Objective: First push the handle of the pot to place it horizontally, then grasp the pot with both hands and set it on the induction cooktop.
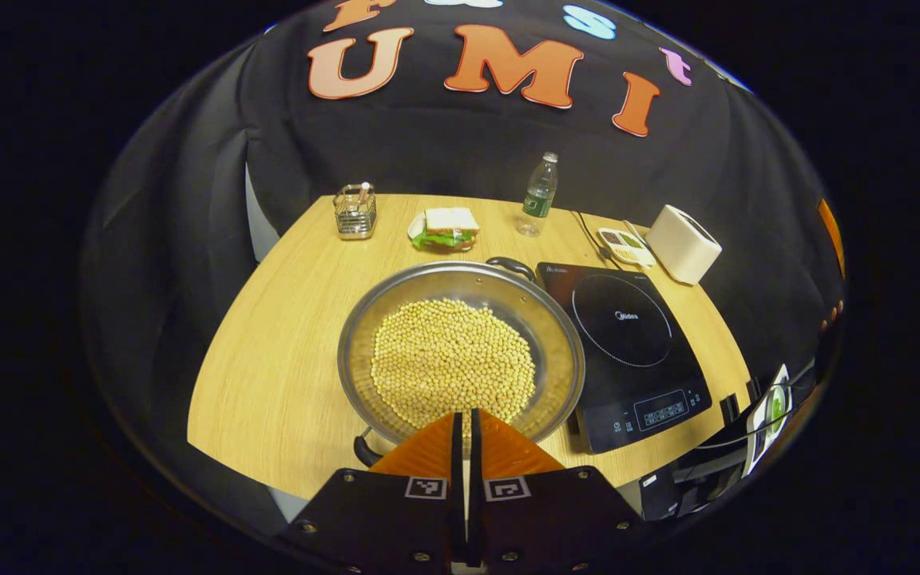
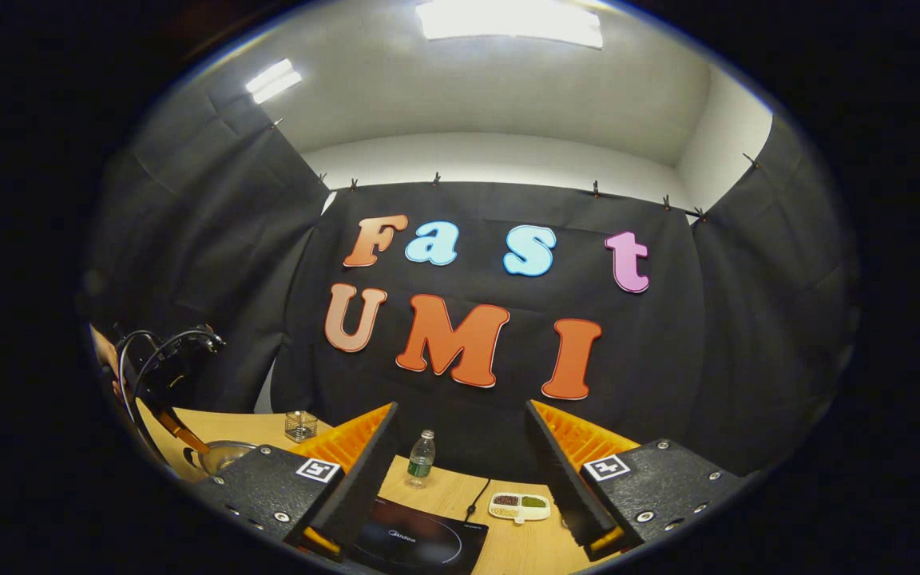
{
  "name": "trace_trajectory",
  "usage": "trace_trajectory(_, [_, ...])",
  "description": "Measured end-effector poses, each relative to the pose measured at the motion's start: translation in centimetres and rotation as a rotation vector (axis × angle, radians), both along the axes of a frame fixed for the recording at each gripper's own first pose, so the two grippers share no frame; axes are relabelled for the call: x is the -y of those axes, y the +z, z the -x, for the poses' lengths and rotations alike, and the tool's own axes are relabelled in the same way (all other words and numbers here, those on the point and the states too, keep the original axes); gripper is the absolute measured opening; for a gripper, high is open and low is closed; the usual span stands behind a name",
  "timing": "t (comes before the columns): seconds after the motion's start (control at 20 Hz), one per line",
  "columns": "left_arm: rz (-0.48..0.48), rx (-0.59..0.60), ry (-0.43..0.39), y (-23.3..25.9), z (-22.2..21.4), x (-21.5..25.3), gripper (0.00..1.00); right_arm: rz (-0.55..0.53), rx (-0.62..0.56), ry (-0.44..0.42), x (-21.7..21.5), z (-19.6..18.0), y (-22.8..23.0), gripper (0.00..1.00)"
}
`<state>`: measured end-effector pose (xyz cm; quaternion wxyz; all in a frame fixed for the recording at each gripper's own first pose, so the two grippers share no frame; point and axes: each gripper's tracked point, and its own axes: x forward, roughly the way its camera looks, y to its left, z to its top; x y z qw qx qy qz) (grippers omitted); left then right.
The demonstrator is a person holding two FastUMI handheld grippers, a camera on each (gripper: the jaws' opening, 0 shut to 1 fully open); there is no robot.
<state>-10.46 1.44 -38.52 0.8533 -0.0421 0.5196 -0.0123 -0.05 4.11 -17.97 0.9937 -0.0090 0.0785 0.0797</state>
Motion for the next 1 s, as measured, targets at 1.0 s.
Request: trace_trajectory(1.0, [0.138, -0.28, 0.245, -9.2, 6.3, -1.2, 0.02, 0.109, -0.045, 0.034, -3.0, 1.0, -5.5, 0.95])
